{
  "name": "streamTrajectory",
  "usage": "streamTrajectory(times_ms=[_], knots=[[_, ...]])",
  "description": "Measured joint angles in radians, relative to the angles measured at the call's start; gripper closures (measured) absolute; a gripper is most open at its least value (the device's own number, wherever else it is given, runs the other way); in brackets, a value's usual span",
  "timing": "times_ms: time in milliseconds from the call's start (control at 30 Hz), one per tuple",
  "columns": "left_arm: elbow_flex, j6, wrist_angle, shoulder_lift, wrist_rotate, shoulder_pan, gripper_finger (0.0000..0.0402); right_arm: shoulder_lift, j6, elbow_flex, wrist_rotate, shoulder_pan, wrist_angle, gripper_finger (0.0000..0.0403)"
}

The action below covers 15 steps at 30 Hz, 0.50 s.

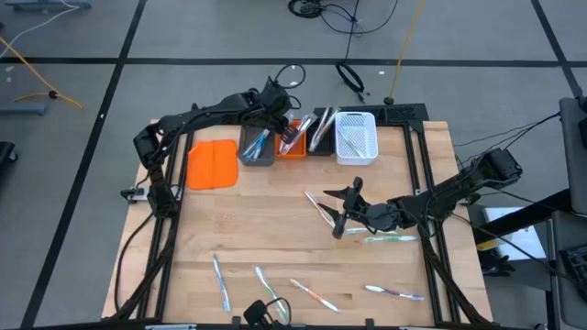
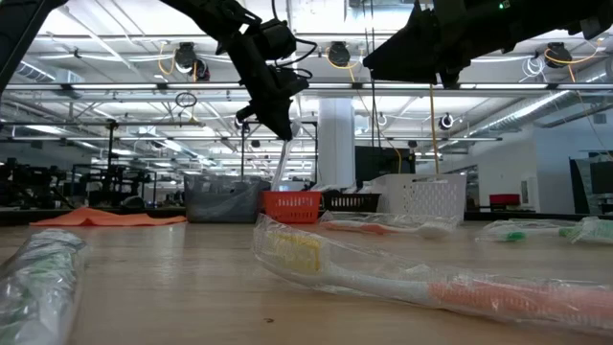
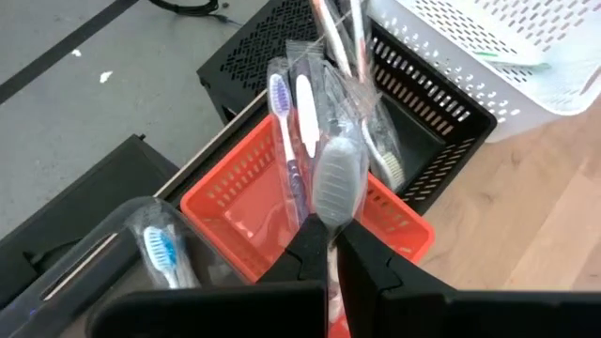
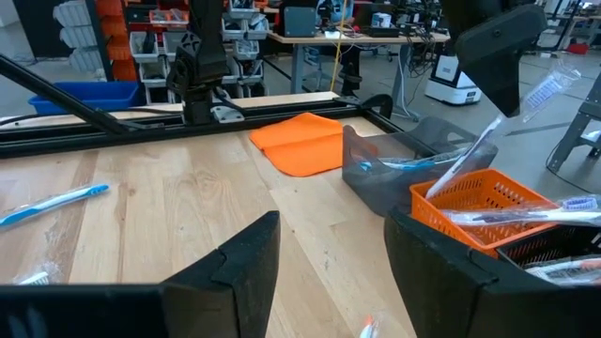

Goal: Pick & Place Toothbrushes
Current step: Put the violet toothbrush into the orange bin

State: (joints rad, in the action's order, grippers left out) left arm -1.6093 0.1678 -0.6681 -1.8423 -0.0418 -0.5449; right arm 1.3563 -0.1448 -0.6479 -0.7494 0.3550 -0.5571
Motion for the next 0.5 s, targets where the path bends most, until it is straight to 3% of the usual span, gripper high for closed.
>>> streamTrajectory(times_ms=[500], knots=[[0.074,-0.005,0.053,0.0,-0.012,0.004,0.0398,0.0,0.0,-0.001,0.0,0.0,0.0,0.0216]])
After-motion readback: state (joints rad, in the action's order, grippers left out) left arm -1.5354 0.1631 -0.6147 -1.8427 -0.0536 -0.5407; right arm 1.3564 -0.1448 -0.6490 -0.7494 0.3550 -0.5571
